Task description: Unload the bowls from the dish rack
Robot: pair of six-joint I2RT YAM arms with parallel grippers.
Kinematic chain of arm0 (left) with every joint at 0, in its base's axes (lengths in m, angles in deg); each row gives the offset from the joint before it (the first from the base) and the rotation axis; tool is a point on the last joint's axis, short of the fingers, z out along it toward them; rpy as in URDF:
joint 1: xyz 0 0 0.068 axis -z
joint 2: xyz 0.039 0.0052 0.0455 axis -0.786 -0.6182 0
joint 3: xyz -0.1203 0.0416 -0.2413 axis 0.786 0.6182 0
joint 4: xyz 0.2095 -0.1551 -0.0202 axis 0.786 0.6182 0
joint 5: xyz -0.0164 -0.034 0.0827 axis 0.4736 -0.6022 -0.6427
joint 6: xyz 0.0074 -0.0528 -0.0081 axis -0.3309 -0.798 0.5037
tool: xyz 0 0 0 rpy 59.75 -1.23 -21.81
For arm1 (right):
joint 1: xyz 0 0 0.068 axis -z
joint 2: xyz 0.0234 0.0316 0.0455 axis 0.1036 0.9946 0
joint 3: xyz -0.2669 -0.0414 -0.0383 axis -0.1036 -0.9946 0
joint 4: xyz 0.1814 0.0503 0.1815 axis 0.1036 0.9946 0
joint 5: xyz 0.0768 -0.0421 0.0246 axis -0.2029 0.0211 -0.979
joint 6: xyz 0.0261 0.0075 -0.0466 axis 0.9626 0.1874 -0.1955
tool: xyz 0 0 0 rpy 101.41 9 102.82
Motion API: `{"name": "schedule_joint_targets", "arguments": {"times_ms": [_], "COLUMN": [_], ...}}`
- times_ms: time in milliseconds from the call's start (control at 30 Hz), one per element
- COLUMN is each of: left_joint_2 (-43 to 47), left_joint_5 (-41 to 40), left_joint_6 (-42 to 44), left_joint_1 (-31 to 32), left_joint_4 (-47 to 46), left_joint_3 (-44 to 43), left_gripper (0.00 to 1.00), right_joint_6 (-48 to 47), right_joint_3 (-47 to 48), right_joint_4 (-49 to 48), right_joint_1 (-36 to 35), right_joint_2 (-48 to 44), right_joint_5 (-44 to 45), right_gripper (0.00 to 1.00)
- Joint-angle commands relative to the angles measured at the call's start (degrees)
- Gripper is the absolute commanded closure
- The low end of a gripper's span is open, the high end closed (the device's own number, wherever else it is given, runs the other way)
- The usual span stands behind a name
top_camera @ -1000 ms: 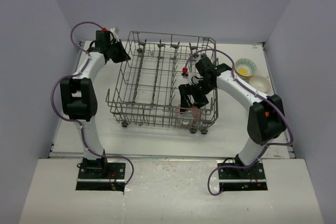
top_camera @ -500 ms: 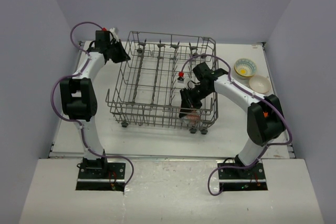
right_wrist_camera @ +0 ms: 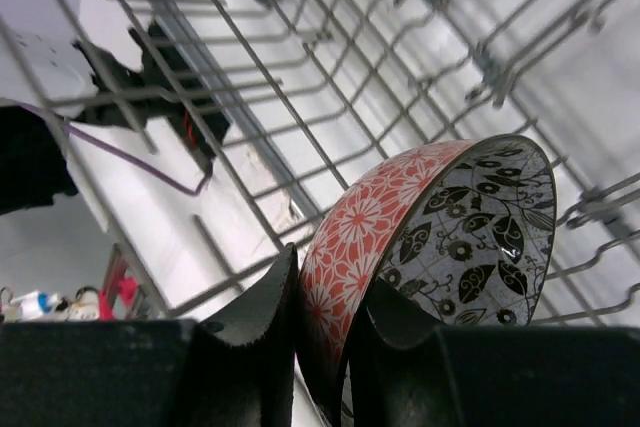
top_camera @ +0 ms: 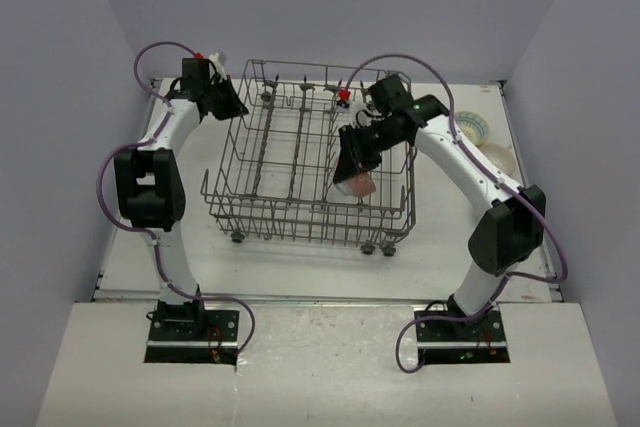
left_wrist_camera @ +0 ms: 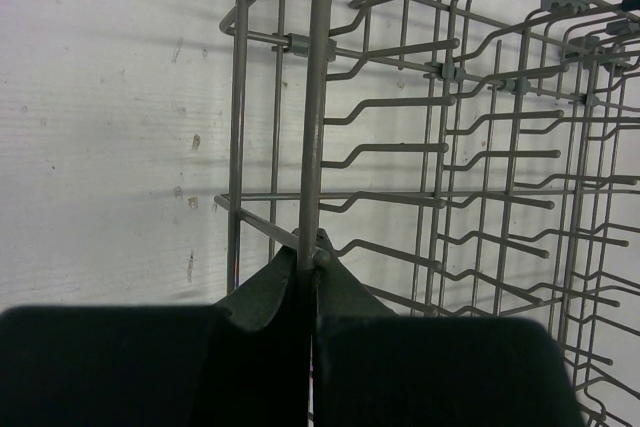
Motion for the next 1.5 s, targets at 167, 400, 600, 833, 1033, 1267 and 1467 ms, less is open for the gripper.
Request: {"name": "schedule_joint_targets", "arguments": {"times_ms": [167, 400, 600, 833, 1033, 1267, 1467], "left_joint_2": [-4.5, -4.8, -5.4, -5.6, -5.0, -3.6, -3.0], "left_joint_5": [-8.8, -8.4, -7.5, -7.0, -6.3, -5.4, -5.3], "left_joint_6": [-1.3, -1.3, -1.8, -1.8, -1.8, -1.8, -1.8], "left_joint_1": [-2.1, -2.1, -2.0, -1.9, -1.9, -1.9, -1.9], "left_joint_4": [8.6, 8.5, 8.1, 7.6, 7.3, 7.7, 8.0], "left_joint_3": [3.0, 3.0, 3.4, 4.1, 4.8, 5.1, 5.2], "left_gripper": [1.00, 1.00, 1.00, 1.00, 1.00, 1.00, 1.00], "right_joint_6": [3.9, 13.0, 17.1, 13.0, 9.6, 6.2, 3.6], "right_joint_3": [29.9, 32.7, 21.1, 17.2, 17.5, 27.1, 35.0], "right_joint_4": [7.4, 8.9, 6.4, 0.3, -9.5, -13.2, -12.7], "right_joint_1": [2.2, 8.0, 15.9, 22.5, 22.6, 23.7, 25.2], "right_joint_2": [5.8, 4.3, -0.8, 2.9, 9.5, 20.0, 28.8], "right_joint_5": [19.0, 50.2, 64.8, 65.6, 68.5, 71.7, 73.4], "right_gripper": [1.00, 1.00, 1.00, 1.00, 1.00, 1.00, 1.00]}}
